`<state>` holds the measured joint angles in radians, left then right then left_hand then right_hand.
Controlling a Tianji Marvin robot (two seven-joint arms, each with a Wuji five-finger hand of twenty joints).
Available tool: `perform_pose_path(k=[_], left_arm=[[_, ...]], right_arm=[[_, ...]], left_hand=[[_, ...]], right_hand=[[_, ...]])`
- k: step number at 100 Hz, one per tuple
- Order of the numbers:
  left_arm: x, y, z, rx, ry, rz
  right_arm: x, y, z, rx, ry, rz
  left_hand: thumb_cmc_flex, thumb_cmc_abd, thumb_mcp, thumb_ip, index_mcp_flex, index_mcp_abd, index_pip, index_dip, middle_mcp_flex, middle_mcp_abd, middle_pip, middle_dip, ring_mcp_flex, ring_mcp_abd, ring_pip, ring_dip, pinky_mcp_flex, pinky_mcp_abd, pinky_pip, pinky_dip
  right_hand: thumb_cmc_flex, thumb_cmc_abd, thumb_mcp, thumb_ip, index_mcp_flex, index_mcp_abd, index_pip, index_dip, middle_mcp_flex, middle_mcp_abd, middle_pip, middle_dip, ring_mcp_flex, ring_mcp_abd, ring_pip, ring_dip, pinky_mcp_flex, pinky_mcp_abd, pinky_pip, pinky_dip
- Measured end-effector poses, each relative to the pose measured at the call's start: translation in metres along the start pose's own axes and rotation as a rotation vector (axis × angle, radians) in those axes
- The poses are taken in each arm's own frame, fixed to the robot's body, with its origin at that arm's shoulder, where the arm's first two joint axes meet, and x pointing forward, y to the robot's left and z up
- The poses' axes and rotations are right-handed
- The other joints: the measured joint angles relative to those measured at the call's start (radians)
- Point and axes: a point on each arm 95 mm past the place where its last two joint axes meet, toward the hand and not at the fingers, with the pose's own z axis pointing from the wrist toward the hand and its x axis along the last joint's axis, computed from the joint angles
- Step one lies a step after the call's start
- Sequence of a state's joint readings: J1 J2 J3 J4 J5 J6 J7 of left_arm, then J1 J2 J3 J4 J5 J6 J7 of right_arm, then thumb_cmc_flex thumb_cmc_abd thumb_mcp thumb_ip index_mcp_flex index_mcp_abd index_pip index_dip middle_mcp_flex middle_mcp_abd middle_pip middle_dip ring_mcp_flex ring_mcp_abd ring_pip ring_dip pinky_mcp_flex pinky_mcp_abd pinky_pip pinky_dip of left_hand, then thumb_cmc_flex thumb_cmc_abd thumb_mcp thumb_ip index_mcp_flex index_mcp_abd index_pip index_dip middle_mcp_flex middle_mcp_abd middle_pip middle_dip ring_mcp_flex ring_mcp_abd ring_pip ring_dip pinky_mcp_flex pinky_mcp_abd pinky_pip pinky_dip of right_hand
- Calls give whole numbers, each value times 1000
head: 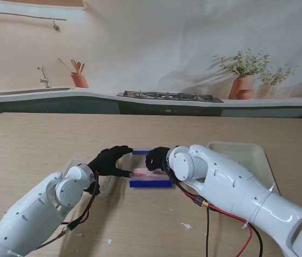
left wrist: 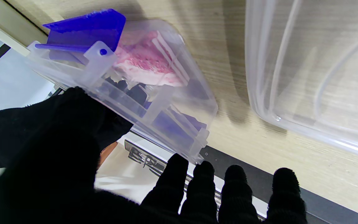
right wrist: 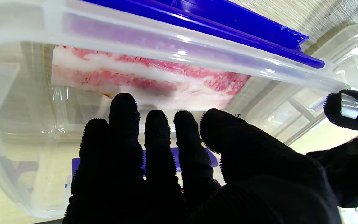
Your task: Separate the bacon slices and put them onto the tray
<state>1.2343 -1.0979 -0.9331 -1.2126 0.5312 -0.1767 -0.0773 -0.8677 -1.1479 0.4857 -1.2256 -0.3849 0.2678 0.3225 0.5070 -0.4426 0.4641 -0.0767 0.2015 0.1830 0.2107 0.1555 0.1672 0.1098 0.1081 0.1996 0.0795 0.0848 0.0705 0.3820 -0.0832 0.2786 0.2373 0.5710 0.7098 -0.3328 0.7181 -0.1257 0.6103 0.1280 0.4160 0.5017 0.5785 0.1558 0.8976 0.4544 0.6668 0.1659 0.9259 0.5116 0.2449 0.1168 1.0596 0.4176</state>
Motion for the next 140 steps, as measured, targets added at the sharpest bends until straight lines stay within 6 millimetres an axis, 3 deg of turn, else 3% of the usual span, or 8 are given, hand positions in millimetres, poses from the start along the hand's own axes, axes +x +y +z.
perform_pose_path(k=[18,68,78,89,112,121,132,140], left_arm=[[0,0,0,0,0,0],[0,0,0,-1,-1,0],[0,0,0,-1,-1,0],[0,0,0,-2,-1,0],[0,0,0,-3,-1,0],[0,0,0,-3,-1,0],[0,0,0,-3,-1,0],[0,0,0,-3,-1,0]], right_arm=[[1,0,0,0,-7,0],[3,2,0,7,-5,-16],[3,2,-1,8,-6,-17],[3,4,-1,-1,-7,-24],[2,6,-3,-32,-2,-22],[2,5,-3,-33,1,-18],[3,5,-3,-43,5,-5],[3,5,-1,-49,11,14]], left_hand=[[0,0,0,0,0,0,0,0,0,0,0,0,0,0,0,0,0,0,0,0],[0,0,0,0,-1,0,-1,0,0,0,-1,-1,0,0,0,0,0,0,-29,1],[0,0,0,0,-1,0,-1,0,0,0,-1,-1,0,0,0,0,0,0,-37,1],[0,0,0,0,-1,0,-1,0,0,0,-3,-1,0,0,0,0,0,0,-38,2],[0,0,0,0,-2,0,-1,0,0,0,-3,-1,0,0,0,0,0,0,-39,13],[0,0,0,0,-2,0,-1,0,0,0,-3,-1,0,0,0,0,1,0,-39,13],[0,0,0,0,-2,0,-1,0,0,0,-4,-1,0,0,0,0,1,0,-39,14],[0,0,0,0,-2,0,-1,0,0,0,-4,-1,0,0,0,0,1,0,-39,14]], right_hand=[[0,0,2,0,2,2,20,-36,34,9,55,48,21,4,102,53,14,10,33,32],[0,-2,2,0,45,5,40,-49,80,-4,214,360,21,3,276,183,-11,11,48,119],[0,-14,0,0,50,5,128,-62,102,-18,225,416,21,3,281,189,-12,13,48,129],[15,-51,-24,-17,70,-53,375,-70,116,-40,228,442,21,1,286,189,-21,18,48,132],[26,-61,-41,-17,76,-151,502,100,64,-64,214,452,-29,0,243,178,-61,19,48,132],[26,-60,-60,-17,61,-147,446,44,-18,-64,83,303,-73,0,108,94,-83,19,29,132],[19,-33,-61,-17,36,-68,174,-41,-55,-59,-58,53,-111,0,-75,-9,-97,8,-21,107],[4,-10,-59,-17,34,-47,57,-44,-85,-58,-99,-24,-139,0,-192,-61,-108,-3,-65,73]])
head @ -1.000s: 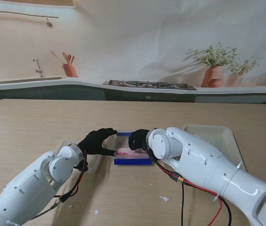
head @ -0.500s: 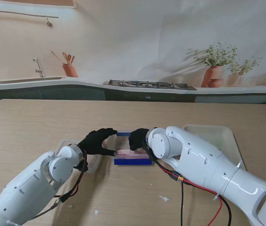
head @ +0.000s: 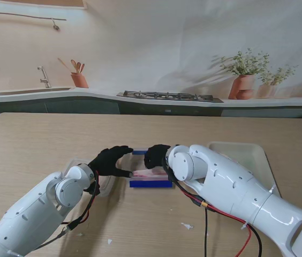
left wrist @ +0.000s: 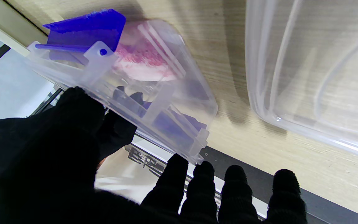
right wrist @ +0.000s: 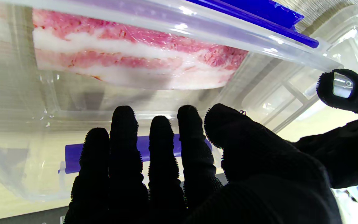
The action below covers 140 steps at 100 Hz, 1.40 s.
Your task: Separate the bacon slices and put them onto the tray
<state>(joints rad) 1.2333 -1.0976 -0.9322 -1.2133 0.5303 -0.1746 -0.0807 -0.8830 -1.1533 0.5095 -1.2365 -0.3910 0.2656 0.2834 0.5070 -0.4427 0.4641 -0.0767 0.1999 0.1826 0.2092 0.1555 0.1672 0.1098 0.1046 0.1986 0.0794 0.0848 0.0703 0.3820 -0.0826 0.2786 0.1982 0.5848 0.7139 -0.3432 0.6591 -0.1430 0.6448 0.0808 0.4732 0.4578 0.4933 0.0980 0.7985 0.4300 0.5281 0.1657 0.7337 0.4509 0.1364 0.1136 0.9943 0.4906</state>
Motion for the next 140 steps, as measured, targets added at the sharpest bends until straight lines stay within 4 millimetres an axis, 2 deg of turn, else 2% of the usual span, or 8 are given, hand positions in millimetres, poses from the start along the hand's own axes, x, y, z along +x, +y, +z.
perform_pose_path(k=[16,35,45,55,81,103,133,140], left_arm=[[0,0,0,-1,0,-1],[0,0,0,-4,1,0],[0,0,0,-4,1,0],[0,0,1,-4,1,1],[0,-1,1,-5,2,1],[0,-1,1,-5,2,2],[0,-1,1,-5,2,2],[0,-1,1,-5,2,2]], right_arm=[[1,-6,4,24,2,15],[0,-10,9,63,-7,2],[0,-10,9,66,-11,12],[-1,-10,9,69,-14,23],[1,-6,3,57,-7,42],[4,-6,1,54,-9,49],[3,-7,1,90,4,-43],[3,-7,1,93,9,-63]], left_hand=[[0,0,0,0,-1,0,0,0,0,0,-3,0,0,0,0,0,0,0,0,1],[0,0,0,0,-1,0,0,0,0,0,-5,0,0,0,0,0,0,0,0,12],[0,0,0,0,-1,0,0,0,0,0,-5,0,0,0,0,0,0,0,0,12],[0,0,0,0,-1,0,0,0,0,0,-5,-1,0,0,0,0,0,0,-10,12],[0,0,0,0,-2,0,0,0,0,0,-7,-1,-2,0,0,0,0,0,-10,12],[0,0,0,0,-2,0,0,0,0,0,-7,-1,-10,0,-2,0,1,0,-10,12],[0,0,0,0,-2,-1,0,0,0,0,-7,-1,-10,0,-2,0,1,0,-10,12],[0,0,0,0,-2,-1,0,0,0,0,-7,-1,-10,0,-2,0,1,0,-10,12]], right_hand=[[-2,24,5,16,-2,13,-62,9,-3,8,-52,-51,-10,-8,-120,-57,-11,-14,-41,-56],[-5,35,5,16,-14,24,-83,9,-6,33,-64,-62,-21,-10,-122,-62,-12,-17,-45,-76],[-5,36,5,16,-13,26,-83,10,36,45,-64,-60,-7,-1,-64,-43,-12,-14,-45,-77],[-5,36,5,16,-13,27,-82,10,77,46,-11,-34,25,8,3,-9,-9,-12,-33,-77],[-5,36,5,16,-11,27,-58,10,104,48,86,23,67,10,121,53,35,-5,8,-62],[-5,34,17,16,-7,27,-47,10,106,55,111,60,122,14,207,78,61,0,43,-49],[-41,-72,89,17,-7,27,-57,13,93,54,111,82,123,9,208,80,62,0,44,-48],[-51,-96,111,17,-6,22,-57,32,93,42,119,89,123,0,208,80,62,0,45,-48]])
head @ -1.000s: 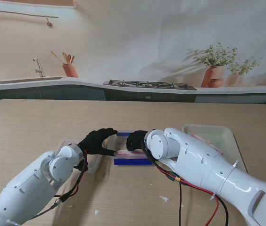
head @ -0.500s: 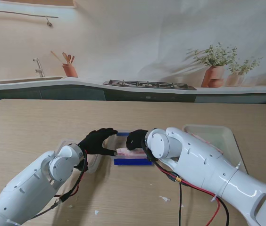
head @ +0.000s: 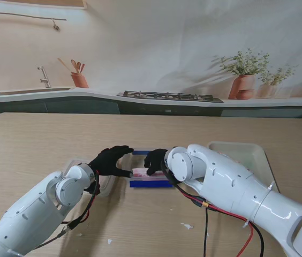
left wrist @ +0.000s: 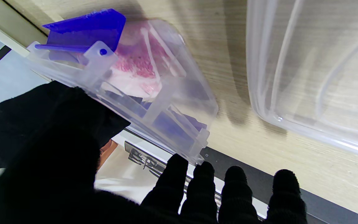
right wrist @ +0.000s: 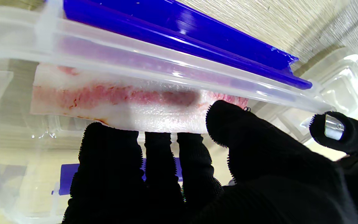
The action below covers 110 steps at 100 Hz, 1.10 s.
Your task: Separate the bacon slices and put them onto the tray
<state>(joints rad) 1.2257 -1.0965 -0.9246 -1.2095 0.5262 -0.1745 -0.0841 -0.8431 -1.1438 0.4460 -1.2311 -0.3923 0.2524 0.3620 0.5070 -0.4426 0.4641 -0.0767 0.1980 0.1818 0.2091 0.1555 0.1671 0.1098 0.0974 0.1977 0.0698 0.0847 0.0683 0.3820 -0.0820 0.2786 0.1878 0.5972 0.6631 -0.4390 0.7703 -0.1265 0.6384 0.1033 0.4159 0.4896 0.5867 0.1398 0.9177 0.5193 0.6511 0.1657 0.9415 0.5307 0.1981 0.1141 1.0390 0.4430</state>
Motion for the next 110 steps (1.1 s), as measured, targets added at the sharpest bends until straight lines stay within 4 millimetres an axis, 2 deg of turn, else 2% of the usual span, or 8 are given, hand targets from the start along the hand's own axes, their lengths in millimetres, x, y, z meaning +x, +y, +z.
perform_pose_path(k=[22,27,38,45,54,77,79,110], left_arm=[[0,0,0,0,0,0],[0,0,0,0,0,0],[0,0,0,0,0,0],[0,0,0,0,0,0],[0,0,0,0,0,0],[0,0,0,-1,1,0],[0,0,0,-1,1,0],[0,0,0,0,2,-1]], right_arm=[[-2,0,1,2,-3,-30],[-2,0,1,0,-4,-35],[-3,0,1,-2,-1,-49],[-3,0,1,-3,3,-57],[-3,0,1,-11,16,-75],[-5,2,2,-49,37,-118],[-5,3,3,-53,39,-124],[-3,7,-2,-111,60,-196]], left_hand=[[0,0,0,0,0,0,0,0,0,0,0,0,0,0,0,0,0,0,0,0],[0,0,0,0,0,0,0,0,0,0,0,0,0,0,0,0,0,0,0,0],[0,0,0,0,0,0,0,0,0,0,0,0,0,0,0,0,0,0,0,0],[0,0,0,0,0,0,0,0,0,0,0,0,0,0,0,0,0,0,0,0],[0,0,0,0,0,0,0,0,0,0,0,0,0,0,0,0,0,0,0,0],[0,0,0,0,0,0,0,0,0,0,0,0,0,0,0,0,0,0,0,0],[0,0,0,0,0,0,0,0,0,0,0,0,0,0,0,0,0,0,0,0],[0,0,0,0,0,-1,0,0,0,0,0,0,0,0,0,0,0,0,0,0]], right_hand=[[2,-38,41,0,12,-30,82,53,3,-23,64,69,1,-13,77,37,10,0,23,19],[14,-62,42,-36,11,-40,136,64,9,-25,93,104,14,-15,115,60,12,0,32,23],[26,-86,41,-57,13,-66,265,64,40,-36,115,174,27,-26,149,91,22,-1,42,34],[63,-119,40,-86,16,-116,374,55,77,-52,119,203,51,-34,162,101,28,1,43,42],[87,-135,40,-86,41,-188,457,40,113,-74,120,218,77,-36,170,103,39,2,45,44],[87,-191,41,-92,117,-202,461,47,256,-97,102,221,177,-37,167,104,78,12,54,53],[93,-192,42,-107,118,-202,461,47,262,-97,99,221,185,-37,164,104,78,12,54,53],[97,-196,50,-114,119,-193,461,47,271,-83,94,227,200,-38,160,103,80,13,55,54]])
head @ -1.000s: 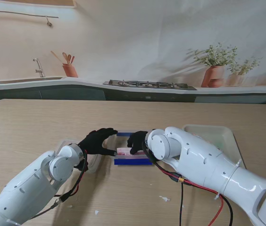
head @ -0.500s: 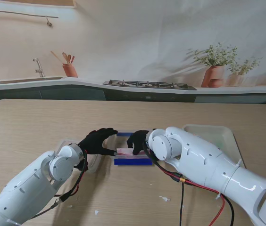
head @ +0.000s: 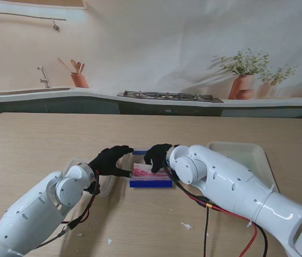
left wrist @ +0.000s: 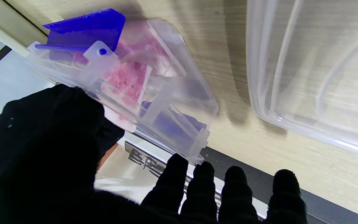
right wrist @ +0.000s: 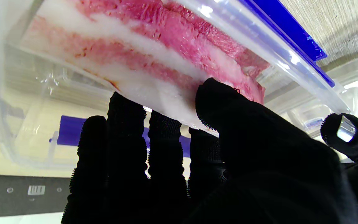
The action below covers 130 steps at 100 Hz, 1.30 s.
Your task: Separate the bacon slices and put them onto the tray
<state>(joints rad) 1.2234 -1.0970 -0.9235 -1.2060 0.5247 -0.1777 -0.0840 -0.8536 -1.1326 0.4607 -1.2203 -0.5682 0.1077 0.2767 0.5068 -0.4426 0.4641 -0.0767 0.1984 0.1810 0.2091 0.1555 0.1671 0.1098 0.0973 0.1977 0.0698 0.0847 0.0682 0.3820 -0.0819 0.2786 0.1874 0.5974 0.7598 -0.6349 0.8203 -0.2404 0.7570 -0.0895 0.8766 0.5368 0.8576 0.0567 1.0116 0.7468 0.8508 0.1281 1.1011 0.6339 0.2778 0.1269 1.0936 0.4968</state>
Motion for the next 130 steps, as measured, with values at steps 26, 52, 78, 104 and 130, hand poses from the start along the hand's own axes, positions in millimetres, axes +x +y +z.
perform_pose_path(k=[26,52,78,104,130], left_arm=[[0,0,0,0,0,0],[0,0,0,2,2,-1],[0,0,0,2,3,-2],[0,0,0,2,3,-2],[-1,0,0,2,3,-2]], right_arm=[[0,12,-8,-30,15,-19],[-2,32,-25,-94,41,-26],[-9,61,-66,-196,91,-94],[-33,76,-118,-288,62,-167],[-67,62,-173,-274,-48,-330]], left_hand=[[0,0,0,0,0,0,0,0,0,0,0,0,0,0,0,0,0,0,0,0],[0,0,0,0,0,0,0,0,0,0,0,0,0,0,0,0,0,0,0,0],[0,0,0,0,1,0,0,0,0,0,0,0,0,0,0,0,0,0,0,0],[0,0,0,0,1,0,0,0,0,0,0,0,0,0,-1,0,0,0,0,0],[0,0,0,0,1,0,0,0,0,0,0,0,0,0,-3,0,0,0,0,0]], right_hand=[[1,-4,11,0,0,3,0,1,0,23,0,7,0,0,9,1,0,0,0,1],[2,-4,14,0,1,3,0,14,0,25,0,12,0,0,11,3,0,4,0,2],[2,-4,19,0,1,3,0,16,0,27,0,19,0,0,11,3,-3,11,0,4],[2,-4,19,0,1,3,0,26,0,27,0,21,0,0,11,8,-14,11,0,4],[2,-4,19,0,1,3,0,37,0,27,0,21,0,0,11,9,-26,11,0,4]])
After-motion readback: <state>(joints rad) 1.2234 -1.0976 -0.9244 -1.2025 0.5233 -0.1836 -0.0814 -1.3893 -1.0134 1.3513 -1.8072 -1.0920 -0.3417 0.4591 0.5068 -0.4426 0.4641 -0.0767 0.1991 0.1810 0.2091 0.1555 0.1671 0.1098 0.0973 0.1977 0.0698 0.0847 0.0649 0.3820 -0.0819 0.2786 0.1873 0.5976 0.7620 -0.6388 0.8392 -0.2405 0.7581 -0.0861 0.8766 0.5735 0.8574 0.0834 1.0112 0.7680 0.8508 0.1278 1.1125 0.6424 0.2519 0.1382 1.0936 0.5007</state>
